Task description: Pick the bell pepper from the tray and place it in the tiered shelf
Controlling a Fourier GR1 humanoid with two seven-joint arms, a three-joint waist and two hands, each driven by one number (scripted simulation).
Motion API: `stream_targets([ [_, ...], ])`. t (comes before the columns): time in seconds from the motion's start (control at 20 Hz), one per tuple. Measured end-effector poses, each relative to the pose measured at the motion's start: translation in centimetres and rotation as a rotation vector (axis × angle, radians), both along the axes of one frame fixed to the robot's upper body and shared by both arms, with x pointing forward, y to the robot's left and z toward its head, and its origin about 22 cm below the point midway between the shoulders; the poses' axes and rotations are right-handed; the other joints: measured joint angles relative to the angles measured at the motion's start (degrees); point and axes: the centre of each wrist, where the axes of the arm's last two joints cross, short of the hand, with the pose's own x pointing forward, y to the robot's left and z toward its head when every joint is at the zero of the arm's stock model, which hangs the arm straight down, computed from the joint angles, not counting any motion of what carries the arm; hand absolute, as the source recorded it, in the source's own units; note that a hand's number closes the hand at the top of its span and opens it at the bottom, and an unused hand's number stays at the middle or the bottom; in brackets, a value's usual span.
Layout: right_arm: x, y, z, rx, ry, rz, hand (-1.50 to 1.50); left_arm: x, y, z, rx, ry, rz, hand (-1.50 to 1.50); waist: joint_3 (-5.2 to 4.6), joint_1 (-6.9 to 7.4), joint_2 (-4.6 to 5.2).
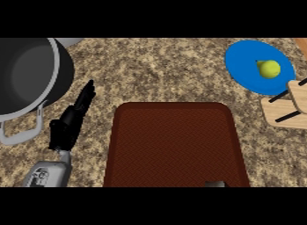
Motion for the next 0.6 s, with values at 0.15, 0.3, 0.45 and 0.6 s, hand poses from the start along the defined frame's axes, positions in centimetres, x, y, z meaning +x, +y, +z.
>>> stream_targets([
  [0.15, -0.3, -0.4, 1.5, 0.026, -0.038, 0.02, -1.5, 0.2, 0.2, 0.1, 0.003, -0.005, 0.004, 0.0, 0.0, 0.06, 0.01],
  [0.3, -1.1, -0.5, 3.0, 0.086, -0.108, 0.017, -1.5, 0.4, -0.5, -0.1, 0.003, -0.006, 0.002, 0.0, -0.02, -0.19, -0.03],
  [0.45, -2.6, -1.6, 4.6, 0.167, -0.208, -0.009, -1.5, 0.8, -0.9, 0.4, 0.008, -0.012, 0.006, 0.0, -0.01, -0.39, -0.08],
  [0.6, -5.1, -3.4, 6.1, 0.222, -0.268, -0.063, -1.5, 0.5, -0.3, 0.2, 0.003, -0.011, 0.008, 0.0, -0.01, -0.57, -0.12],
])
